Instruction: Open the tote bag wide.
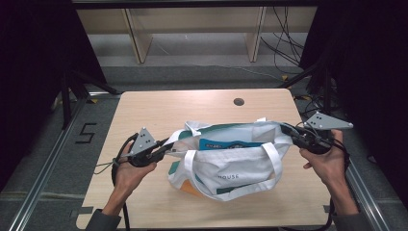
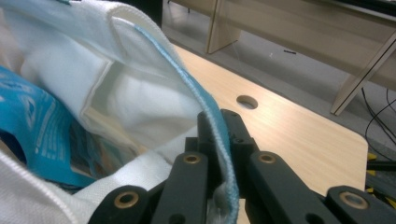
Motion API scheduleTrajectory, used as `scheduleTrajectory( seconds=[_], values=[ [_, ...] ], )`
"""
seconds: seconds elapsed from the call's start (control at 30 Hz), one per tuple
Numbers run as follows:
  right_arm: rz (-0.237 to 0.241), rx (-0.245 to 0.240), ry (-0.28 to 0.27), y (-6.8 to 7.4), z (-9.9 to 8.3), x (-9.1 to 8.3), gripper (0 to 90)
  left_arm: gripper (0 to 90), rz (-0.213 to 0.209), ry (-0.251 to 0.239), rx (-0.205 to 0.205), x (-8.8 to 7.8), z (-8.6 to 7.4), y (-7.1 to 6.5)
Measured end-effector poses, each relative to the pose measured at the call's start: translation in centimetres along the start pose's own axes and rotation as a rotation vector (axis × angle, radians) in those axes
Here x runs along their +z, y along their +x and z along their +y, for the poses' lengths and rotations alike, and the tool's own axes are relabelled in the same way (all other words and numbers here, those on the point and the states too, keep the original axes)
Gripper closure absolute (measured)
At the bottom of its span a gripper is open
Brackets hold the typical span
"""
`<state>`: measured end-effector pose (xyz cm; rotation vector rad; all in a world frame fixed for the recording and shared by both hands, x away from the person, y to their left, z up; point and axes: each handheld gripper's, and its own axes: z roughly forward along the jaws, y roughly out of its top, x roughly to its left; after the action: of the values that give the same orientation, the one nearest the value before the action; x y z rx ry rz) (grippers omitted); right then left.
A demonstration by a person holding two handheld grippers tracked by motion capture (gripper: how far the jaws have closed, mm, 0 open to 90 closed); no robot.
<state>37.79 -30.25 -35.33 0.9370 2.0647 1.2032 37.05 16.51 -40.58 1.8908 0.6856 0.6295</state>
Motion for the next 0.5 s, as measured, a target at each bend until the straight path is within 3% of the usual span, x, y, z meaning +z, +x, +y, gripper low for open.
scheduleTrajectory(
  seconds=[0.17, 0.2, 0.23, 0.33, 0.37, 0.4, 0.43, 0.47, 0.5],
  values=[
    [0.001, -0.001, 0.028, 0.0, -1.4, 1.1, 88.2, 84.1, -0.004, 0.046, 0.002, 1.3, -1.3, -0.1],
    [-0.001, 0.015, 0.033, 0.2, -1.6, 1.3, 88.2, 84.1, -0.007, 0.054, 0.011, 1.6, -1.5, 0.0],
    [0.002, 0.031, 0.047, 0.2, -1.9, 1.6, 88.2, 84.1, -0.007, 0.062, -0.006, 2.0, -1.8, 0.0],
    [-0.007, 0.005, 0.065, 0.0, -2.4, 2.5, 88.2, 84.1, -0.010, 0.088, 0.010, 2.7, -2.3, 0.2],
    [-0.007, 0.019, 0.079, 0.1, -2.6, 2.8, 88.2, 84.1, -0.007, 0.098, -0.005, 3.0, -2.5, 0.2],
    [-0.017, -0.006, 0.070, -0.1, -2.7, 3.2, 88.2, 84.2, -0.010, 0.102, -0.004, 3.4, -2.7, 0.3],
    [-0.016, 0.014, 0.077, 0.0, -2.9, 3.5, 88.2, 84.2, -0.010, 0.109, -0.021, 3.6, -2.9, 0.4],
    [-0.015, 0.016, 0.081, 0.0, -3.1, 3.9, 88.2, 84.2, -0.012, 0.119, 0.002, 3.8, -3.1, 0.6],
    [-0.010, 0.004, 0.090, -0.3, -3.3, 4.2, 88.2, 84.2, -0.012, 0.123, -0.013, 4.0, -3.3, 0.7]
  ],
)
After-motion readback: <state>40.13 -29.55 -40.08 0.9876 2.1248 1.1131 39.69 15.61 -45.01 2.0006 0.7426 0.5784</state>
